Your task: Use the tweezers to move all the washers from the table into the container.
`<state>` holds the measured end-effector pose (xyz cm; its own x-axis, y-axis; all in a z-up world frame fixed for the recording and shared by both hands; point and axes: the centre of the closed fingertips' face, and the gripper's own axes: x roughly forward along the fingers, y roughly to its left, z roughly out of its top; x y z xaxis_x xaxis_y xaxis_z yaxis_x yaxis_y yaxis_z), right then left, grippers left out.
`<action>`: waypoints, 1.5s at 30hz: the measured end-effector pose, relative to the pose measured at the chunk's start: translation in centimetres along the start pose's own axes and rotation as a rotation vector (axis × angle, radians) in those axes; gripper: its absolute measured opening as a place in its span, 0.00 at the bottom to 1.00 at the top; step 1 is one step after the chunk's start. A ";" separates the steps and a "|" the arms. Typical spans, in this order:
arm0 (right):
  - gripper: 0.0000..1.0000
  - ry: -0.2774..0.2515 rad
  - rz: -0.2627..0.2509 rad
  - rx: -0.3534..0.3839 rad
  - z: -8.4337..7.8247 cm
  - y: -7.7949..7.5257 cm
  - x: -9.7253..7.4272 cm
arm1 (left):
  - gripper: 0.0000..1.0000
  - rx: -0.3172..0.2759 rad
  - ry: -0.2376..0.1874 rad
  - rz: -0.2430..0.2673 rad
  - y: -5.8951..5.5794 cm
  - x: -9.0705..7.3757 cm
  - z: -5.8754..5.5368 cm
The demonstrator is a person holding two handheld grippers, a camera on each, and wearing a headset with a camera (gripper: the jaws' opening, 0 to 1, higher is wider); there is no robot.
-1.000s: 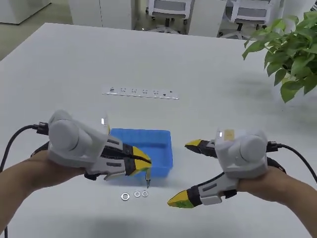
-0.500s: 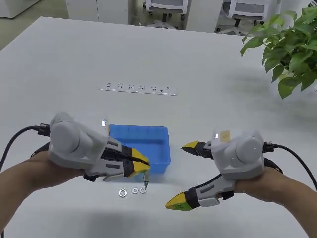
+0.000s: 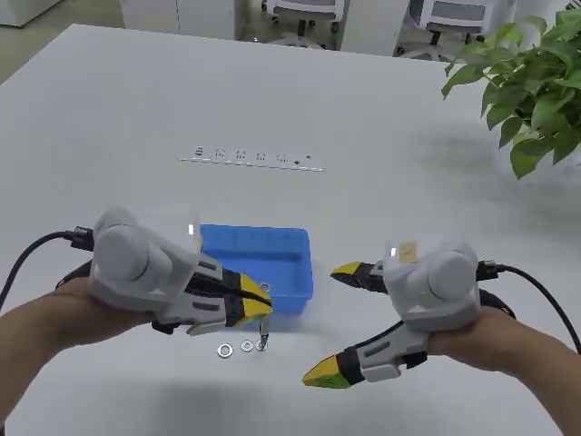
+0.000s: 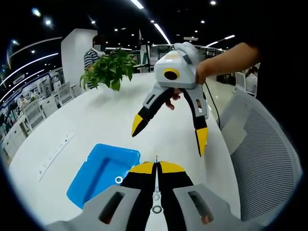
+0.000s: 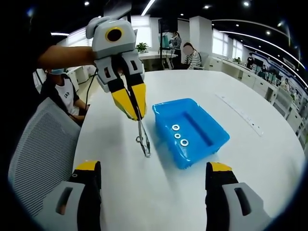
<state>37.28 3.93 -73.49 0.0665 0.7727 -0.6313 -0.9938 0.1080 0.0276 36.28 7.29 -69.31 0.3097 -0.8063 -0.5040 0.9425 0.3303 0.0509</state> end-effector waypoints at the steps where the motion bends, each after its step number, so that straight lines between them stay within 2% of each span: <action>1: 0.91 0.000 0.002 0.000 0.0 0.0 0.0 | 0.06 -0.002 0.000 0.000 0.0 0.0 0.0; 15: 0.89 0.008 0.021 -0.005 0.1 0.5 0.5 | 0.06 -0.010 -0.011 -0.009 0.1 0.1 0.2; 25: 0.87 0.007 0.040 -0.025 0.3 0.9 0.7 | 0.06 -0.007 0.002 -0.012 0.0 0.3 -0.3; 38: 0.62 -0.002 0.128 -0.136 1.4 2.1 2.4 | 0.06 0.016 0.022 -0.025 -0.3 -0.1 -0.4; 45: 0.52 0.012 0.148 -0.187 1.6 2.2 3.2 | 0.06 0.023 0.031 -0.034 -0.5 -0.2 -0.5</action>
<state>35.48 7.63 -74.15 -0.0811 0.7641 -0.6400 -0.9919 -0.1247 -0.0232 35.69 7.56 -69.67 0.2742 -0.8011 -0.5321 0.9551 0.2914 0.0535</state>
